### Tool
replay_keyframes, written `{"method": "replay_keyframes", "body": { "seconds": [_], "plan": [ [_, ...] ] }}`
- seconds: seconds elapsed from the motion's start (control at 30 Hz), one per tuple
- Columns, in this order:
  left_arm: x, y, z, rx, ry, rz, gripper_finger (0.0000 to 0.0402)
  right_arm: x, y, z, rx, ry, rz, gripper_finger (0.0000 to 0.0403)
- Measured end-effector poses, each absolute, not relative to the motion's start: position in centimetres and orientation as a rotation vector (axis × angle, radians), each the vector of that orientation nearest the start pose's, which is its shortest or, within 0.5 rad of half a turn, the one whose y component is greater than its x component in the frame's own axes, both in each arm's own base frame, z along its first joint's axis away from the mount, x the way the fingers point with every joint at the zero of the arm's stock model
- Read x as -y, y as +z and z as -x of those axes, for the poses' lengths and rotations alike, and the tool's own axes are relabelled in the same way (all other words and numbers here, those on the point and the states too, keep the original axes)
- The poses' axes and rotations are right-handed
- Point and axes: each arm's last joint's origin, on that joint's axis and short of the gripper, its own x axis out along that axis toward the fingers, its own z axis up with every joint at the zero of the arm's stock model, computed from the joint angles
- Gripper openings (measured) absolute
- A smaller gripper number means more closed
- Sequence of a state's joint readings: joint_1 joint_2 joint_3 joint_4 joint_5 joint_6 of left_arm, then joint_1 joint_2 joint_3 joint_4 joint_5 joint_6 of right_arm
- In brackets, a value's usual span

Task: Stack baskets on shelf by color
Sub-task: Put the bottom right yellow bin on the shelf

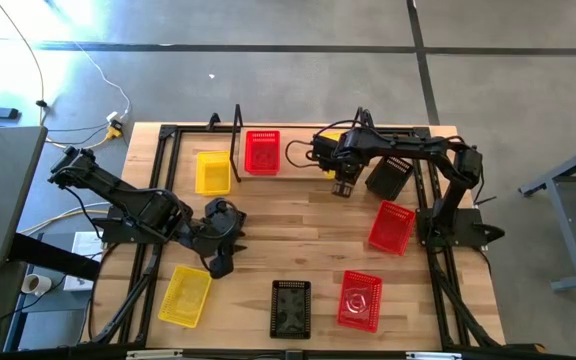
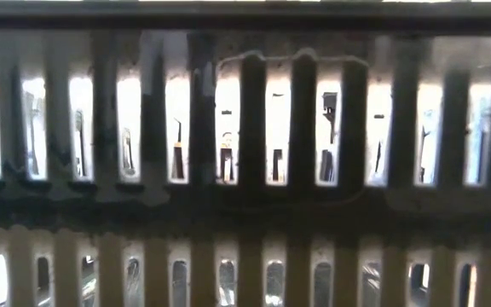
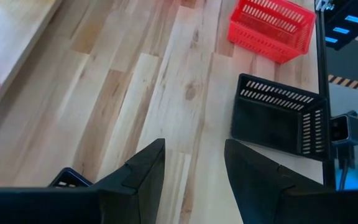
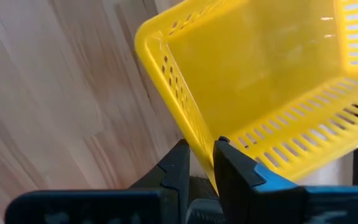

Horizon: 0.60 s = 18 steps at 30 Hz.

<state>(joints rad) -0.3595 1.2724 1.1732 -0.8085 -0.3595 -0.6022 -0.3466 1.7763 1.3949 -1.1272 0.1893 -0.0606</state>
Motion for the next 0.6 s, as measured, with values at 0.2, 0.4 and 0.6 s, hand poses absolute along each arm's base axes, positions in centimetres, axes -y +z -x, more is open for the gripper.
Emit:
{"method": "replay_keyframes", "body": {
  "seconds": [0.2,0.4,0.6],
  "plan": [
    [7.86,31.66,-23.81,-0.810,0.251,0.243,0.0156,11.75,23.05,-30.88,-1.507,-0.447,-0.136,0.0058],
    [7.85,31.66,-23.81,-0.809,0.252,0.242,0.0156,11.93,23.08,-31.19,-1.468,-0.464,-0.142,0.0058],
    [7.85,31.66,-23.81,-0.809,0.252,0.242,0.0156,12.71,23.98,-31.34,-1.429,-0.508,-0.165,0.0058]
  ]
}}
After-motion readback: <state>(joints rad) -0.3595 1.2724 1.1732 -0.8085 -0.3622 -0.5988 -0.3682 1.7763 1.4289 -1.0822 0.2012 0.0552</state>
